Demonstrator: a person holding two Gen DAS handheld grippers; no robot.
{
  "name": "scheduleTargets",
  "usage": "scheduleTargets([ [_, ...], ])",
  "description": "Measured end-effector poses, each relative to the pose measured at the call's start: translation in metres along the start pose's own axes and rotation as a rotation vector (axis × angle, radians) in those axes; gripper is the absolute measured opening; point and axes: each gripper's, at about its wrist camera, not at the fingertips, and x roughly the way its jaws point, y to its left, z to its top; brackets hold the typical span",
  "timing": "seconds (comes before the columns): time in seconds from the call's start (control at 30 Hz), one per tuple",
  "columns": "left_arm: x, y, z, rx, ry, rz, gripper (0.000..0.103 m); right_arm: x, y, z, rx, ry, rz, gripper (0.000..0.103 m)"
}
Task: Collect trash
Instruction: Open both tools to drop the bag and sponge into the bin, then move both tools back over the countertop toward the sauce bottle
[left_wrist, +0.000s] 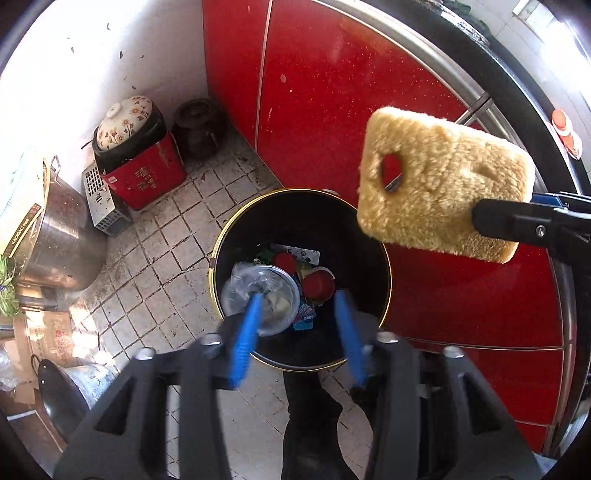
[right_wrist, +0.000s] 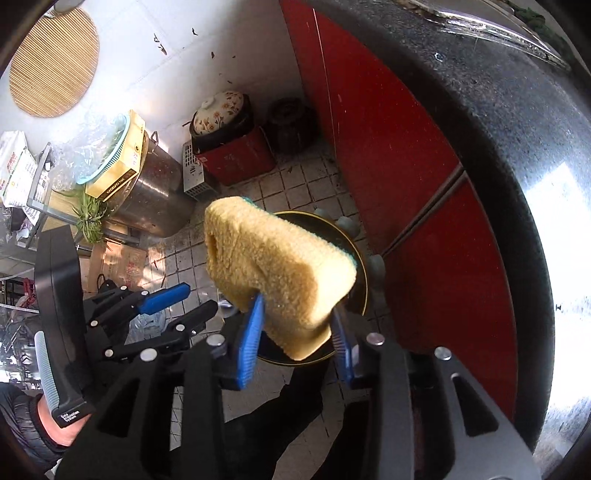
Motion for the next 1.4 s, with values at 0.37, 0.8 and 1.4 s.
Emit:
scheduleTargets([
  [0.37, -0.014, 0.000, 0.005, -0.014, -0.005, 0.013, 0.089, -0.022, -0.005, -0.006, -0.006, -0.020, 0.026, 0.075],
  [0.8, -0.118, -0.122, 0.066, 0.260, -0.133, 0.004, 0.093, -0.208, -0.100, -0.042, 0.206, -0.344, -0.062, 0.082],
  [1.4, -0.166, -0.454, 0.141, 0.702, -0.192, -0.241, 0.096, -0.384, -0.342, -0.159, 0.608, -0.580, -0.251, 0.085],
])
